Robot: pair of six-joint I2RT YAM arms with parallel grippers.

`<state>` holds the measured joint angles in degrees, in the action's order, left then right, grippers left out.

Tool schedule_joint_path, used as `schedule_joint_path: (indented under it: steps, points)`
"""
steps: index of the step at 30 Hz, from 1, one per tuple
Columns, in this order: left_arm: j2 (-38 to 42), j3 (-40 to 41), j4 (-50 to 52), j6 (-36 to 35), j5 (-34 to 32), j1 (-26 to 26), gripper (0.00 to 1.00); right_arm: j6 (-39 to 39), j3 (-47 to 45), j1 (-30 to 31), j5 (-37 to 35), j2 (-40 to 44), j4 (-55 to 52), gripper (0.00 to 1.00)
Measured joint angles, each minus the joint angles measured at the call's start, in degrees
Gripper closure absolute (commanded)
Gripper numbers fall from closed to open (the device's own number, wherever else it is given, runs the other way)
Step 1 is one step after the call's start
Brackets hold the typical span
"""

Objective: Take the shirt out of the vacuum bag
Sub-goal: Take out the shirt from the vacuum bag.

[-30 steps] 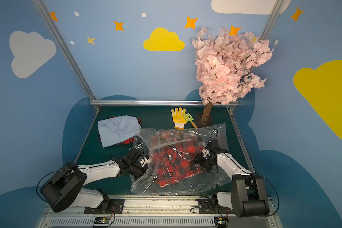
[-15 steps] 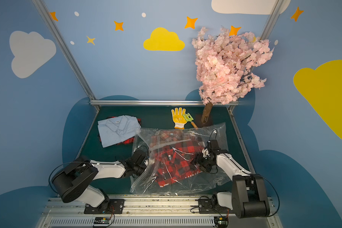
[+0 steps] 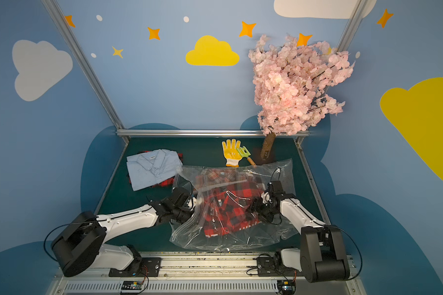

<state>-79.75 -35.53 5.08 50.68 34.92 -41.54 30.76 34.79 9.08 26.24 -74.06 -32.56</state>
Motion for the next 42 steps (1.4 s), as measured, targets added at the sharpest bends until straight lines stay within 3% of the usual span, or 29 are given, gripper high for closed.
schedule_joint_path:
  steps: [8, 12, 16, 21, 23, 34, 42]
  points:
    - [2.1, -3.1, 4.0, -1.5, -0.2, -0.1, 0.96, -1.6, 0.9, 0.2, -0.3, 0.2, -1.9, 0.16]
    - [2.2, -2.1, 3.5, -1.4, -0.3, -0.3, 0.91, -2.3, 1.0, 0.2, -0.4, 0.2, -2.5, 0.16]
    - [1.6, 1.4, 0.8, -0.2, -0.4, -0.9, 0.76, -2.6, 1.0, 0.1, -0.4, 0.2, -2.7, 0.16]
    - [-0.5, 4.2, -2.0, 2.3, -0.9, -2.8, 0.50, -2.6, 1.0, 0.1, -0.5, 0.2, -2.8, 0.16]
    - [-1.2, 4.5, -3.1, 3.2, -1.3, -3.6, 0.46, -2.6, 1.0, 0.1, -0.5, 0.2, -2.8, 0.16]
    - [-7.0, 5.3, -11.9, 7.6, -2.8, -8.4, 0.39, -2.7, 1.0, 0.1, -0.6, 0.2, -2.8, 0.16]
    - [-11.2, 5.5, -21.9, 11.7, -3.5, -11.0, 0.47, -2.7, 1.0, 0.1, -1.1, 0.3, -2.9, 0.17]
